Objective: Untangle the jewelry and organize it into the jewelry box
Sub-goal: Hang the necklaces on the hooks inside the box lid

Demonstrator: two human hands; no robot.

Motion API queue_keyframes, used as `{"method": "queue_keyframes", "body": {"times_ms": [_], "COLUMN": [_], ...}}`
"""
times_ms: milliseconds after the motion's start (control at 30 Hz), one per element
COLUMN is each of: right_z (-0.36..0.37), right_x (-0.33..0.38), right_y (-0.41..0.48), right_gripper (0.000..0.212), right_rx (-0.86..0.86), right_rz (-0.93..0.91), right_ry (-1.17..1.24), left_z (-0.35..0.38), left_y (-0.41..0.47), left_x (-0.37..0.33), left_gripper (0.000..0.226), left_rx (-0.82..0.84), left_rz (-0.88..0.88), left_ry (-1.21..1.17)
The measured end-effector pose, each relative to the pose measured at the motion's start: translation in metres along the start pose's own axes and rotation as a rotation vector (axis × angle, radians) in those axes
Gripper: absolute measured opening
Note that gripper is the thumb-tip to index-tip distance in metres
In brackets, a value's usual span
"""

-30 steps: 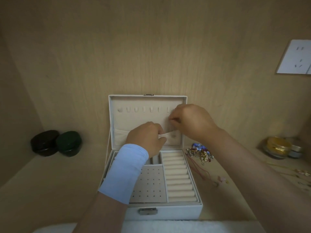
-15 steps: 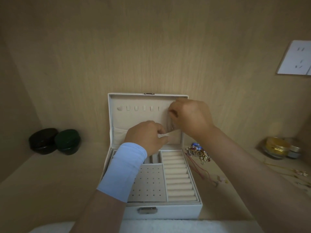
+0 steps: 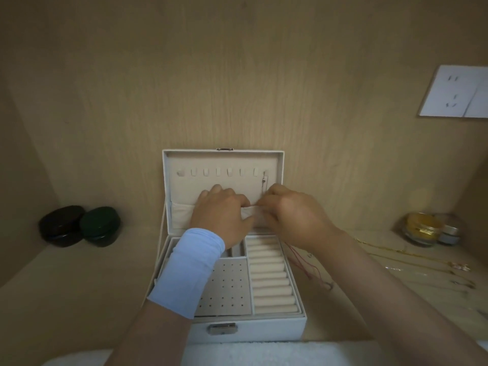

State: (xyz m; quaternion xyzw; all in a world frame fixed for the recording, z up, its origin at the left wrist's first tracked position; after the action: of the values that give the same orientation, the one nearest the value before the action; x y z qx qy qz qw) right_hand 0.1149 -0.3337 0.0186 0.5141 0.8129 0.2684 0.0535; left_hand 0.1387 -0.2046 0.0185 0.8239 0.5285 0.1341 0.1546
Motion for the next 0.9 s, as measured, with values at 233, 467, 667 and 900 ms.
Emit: {"method": "queue_keyframes", "body": {"times_ms": [233, 467, 667, 900], "right_z": [-0.068, -0.077, -0.064, -0.047], "right_x": [-0.051, -0.108, -0.124, -0.128], "right_y": [-0.04, -0.115, -0.163, -0.189], "right_gripper": [0.021, 0.014, 0.009, 0.015], "right_rx": [-0.033, 0.301, 0.445, 0.494], "right_rz": [0.232, 0.527, 0.603, 0.625], "right_ry": [0.129, 0.196, 0.255, 0.307], "left_z": [-0.019, -0.011, 0.033, 0.054], "left_y": [-0.007, -0.004, -0.015, -0.032], "left_x": [-0.034, -0.14, -0.213, -0.239], "left_gripper": [0.033, 0.016, 0.015, 0.02], "left_rx": [-0.051, 0.139, 0.429, 0.343], "left_rz": [0.046, 0.228, 0.315, 0.497], "left_ry": [-0.188, -0.429, -0.361, -0.126]}}
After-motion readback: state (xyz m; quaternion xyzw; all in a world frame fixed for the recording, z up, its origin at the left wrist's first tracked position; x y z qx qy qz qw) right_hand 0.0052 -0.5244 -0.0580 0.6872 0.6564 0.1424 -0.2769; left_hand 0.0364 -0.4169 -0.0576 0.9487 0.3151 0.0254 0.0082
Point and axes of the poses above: each hand's wrist, its own y-axis towards the middle knuckle, its own z-axis out of the palm, x = y × z, the point moved 7 cm from there along y, towards the middle knuckle, and after that the axes turned 13 degrees about y, right-handed, at the moved point
